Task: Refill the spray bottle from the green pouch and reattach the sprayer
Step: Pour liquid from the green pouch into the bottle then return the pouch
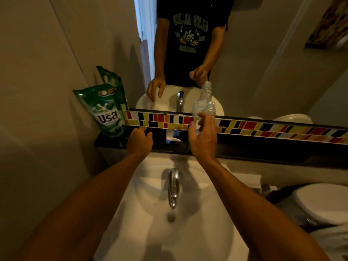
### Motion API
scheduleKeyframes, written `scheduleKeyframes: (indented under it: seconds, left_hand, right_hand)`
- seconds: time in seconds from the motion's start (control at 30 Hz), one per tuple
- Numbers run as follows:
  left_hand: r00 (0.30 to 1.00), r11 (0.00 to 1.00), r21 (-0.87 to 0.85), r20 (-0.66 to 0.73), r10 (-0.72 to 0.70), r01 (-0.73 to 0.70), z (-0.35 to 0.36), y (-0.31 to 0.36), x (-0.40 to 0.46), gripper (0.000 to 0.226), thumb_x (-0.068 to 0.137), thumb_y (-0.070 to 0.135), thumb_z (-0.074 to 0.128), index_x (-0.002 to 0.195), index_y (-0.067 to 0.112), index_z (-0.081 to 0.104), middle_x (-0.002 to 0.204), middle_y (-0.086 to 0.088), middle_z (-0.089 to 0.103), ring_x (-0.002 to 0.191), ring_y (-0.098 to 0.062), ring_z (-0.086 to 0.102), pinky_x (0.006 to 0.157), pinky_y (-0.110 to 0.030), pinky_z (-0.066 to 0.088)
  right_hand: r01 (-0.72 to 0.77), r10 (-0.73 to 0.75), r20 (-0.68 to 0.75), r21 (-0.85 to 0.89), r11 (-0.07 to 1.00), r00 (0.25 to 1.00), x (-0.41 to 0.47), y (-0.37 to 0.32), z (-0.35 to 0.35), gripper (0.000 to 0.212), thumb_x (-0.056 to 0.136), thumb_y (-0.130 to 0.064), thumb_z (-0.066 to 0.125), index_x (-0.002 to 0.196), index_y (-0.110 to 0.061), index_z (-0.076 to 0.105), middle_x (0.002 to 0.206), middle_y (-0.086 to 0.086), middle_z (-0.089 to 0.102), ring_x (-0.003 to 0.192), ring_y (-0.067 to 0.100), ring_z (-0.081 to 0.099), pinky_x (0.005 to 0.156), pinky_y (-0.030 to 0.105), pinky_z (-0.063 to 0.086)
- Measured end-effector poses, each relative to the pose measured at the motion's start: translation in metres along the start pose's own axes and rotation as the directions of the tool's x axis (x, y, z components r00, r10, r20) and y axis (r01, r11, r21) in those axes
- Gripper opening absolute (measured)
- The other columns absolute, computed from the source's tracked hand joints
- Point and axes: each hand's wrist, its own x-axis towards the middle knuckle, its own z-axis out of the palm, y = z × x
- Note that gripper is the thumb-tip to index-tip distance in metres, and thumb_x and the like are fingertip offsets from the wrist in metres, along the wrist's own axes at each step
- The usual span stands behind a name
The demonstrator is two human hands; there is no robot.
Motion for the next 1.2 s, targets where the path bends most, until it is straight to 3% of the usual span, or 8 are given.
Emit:
scheduleKeyframes:
  seconds: [0.2, 0.37, 0.47, 0.6, 0.8, 0.93, 1.0, 1.2]
  left_hand:
    - [0.993, 0.998, 0.035, -0.102, -0.057, 0.06, -0.089, -0.034, 0.007, 0.033, 0.094, 0.027, 0.055, 0.123, 0.014, 0.064, 0.12, -0.016, 0.065, 0.106, -0.038, 0.061, 0.088, -0.045, 0.053]
    - [0.98, 0.993, 0.067, -0.179, -0.081, 0.095, -0.143, -0.051, 0.022, 0.02, 0.093, 0.029, 0.048, 0.1, 0.016, 0.061, 0.103, -0.016, 0.066, 0.093, -0.038, 0.063, 0.069, -0.039, 0.048]
    - [0.971, 0.997, 0.064, -0.236, -0.037, 0.053, -0.167, -0.048, 0.034, 0.032, 0.094, 0.03, 0.044, 0.116, 0.015, 0.062, 0.115, -0.017, 0.065, 0.103, -0.038, 0.061, 0.079, -0.043, 0.05]
    - [0.96, 0.998, 0.011, -0.275, -0.058, 0.064, -0.179, -0.046, 0.054, 0.038, 0.094, 0.029, 0.047, 0.127, 0.014, 0.059, 0.12, -0.017, 0.064, 0.107, -0.037, 0.061, 0.085, -0.043, 0.051]
    - [0.965, 0.988, -0.109, -0.23, -0.13, 0.107, -0.164, -0.053, 0.077, 0.026, 0.098, 0.032, 0.049, 0.12, 0.021, 0.057, 0.099, 0.004, 0.06, 0.076, -0.014, 0.056, 0.058, -0.025, 0.038]
    - [0.944, 0.959, -0.218, -0.234, -0.234, 0.184, -0.147, -0.055, 0.092, 0.028, 0.101, 0.022, 0.047, 0.127, 0.014, 0.054, 0.113, -0.007, 0.064, 0.099, -0.027, 0.063, 0.072, -0.034, 0.05]
    - [0.931, 0.932, -0.278, -0.212, -0.296, 0.233, -0.14, -0.057, 0.098, 0.029, 0.102, 0.017, 0.043, 0.128, 0.012, 0.054, 0.119, -0.012, 0.064, 0.106, -0.03, 0.062, 0.084, -0.04, 0.051]
    - [0.886, 0.864, -0.433, -0.254, -0.389, 0.256, -0.124, -0.068, 0.107, 0.026, 0.1, 0.009, 0.044, 0.123, 0.008, 0.057, 0.118, -0.011, 0.065, 0.094, -0.018, 0.054, 0.076, -0.029, 0.04]
  right_hand:
    - [-0.023, -0.005, 0.27, 0.098, 0.995, 0.963, -0.002, -0.043, 0.06, 0.035, 0.099, -0.021, 0.062, 0.133, -0.021, 0.052, 0.113, -0.001, 0.059, 0.092, 0.006, 0.059, 0.078, 0.02, 0.05]
    - [-0.086, 0.027, 0.429, 0.118, 0.989, 0.903, 0.006, -0.075, 0.107, 0.041, 0.1, -0.021, 0.061, 0.14, -0.018, 0.05, 0.112, 0.001, 0.061, 0.091, 0.011, 0.061, 0.08, 0.031, 0.056]
    - [-0.177, 0.066, 0.54, 0.154, 0.972, 0.839, 0.012, -0.088, 0.134, 0.042, 0.101, -0.022, 0.061, 0.141, -0.019, 0.049, 0.125, 0.0, 0.059, 0.101, 0.011, 0.061, 0.078, 0.023, 0.053]
    - [-0.27, 0.11, 0.618, 0.172, 0.947, 0.779, 0.022, -0.094, 0.17, 0.04, 0.102, -0.016, 0.059, 0.141, -0.013, 0.05, 0.113, -0.009, 0.054, 0.084, -0.004, 0.055, 0.058, 0.003, 0.045]
    - [-0.372, 0.168, 0.699, 0.15, 0.916, 0.695, 0.039, -0.089, 0.215, 0.041, 0.103, -0.015, 0.056, 0.144, -0.014, 0.048, 0.136, 0.007, 0.063, 0.12, 0.026, 0.063, 0.098, 0.046, 0.056]
    - [-0.367, 0.171, 0.715, 0.128, 0.921, 0.678, 0.048, -0.082, 0.237, 0.045, 0.105, -0.012, 0.05, 0.15, -0.015, 0.043, 0.144, 0.011, 0.058, 0.128, 0.028, 0.059, 0.087, 0.03, 0.055]
    - [-0.371, 0.174, 0.719, 0.124, 0.92, 0.673, 0.052, -0.078, 0.246, 0.045, 0.107, -0.01, 0.046, 0.152, -0.013, 0.043, 0.146, 0.013, 0.057, 0.13, 0.029, 0.058, 0.095, 0.036, 0.055]
    - [-0.426, 0.187, 0.698, 0.185, 0.886, 0.692, 0.048, -0.064, 0.262, 0.029, 0.108, -0.009, 0.043, 0.129, -0.006, 0.063, 0.123, 0.012, 0.069, 0.112, 0.025, 0.066, 0.097, 0.042, 0.057]
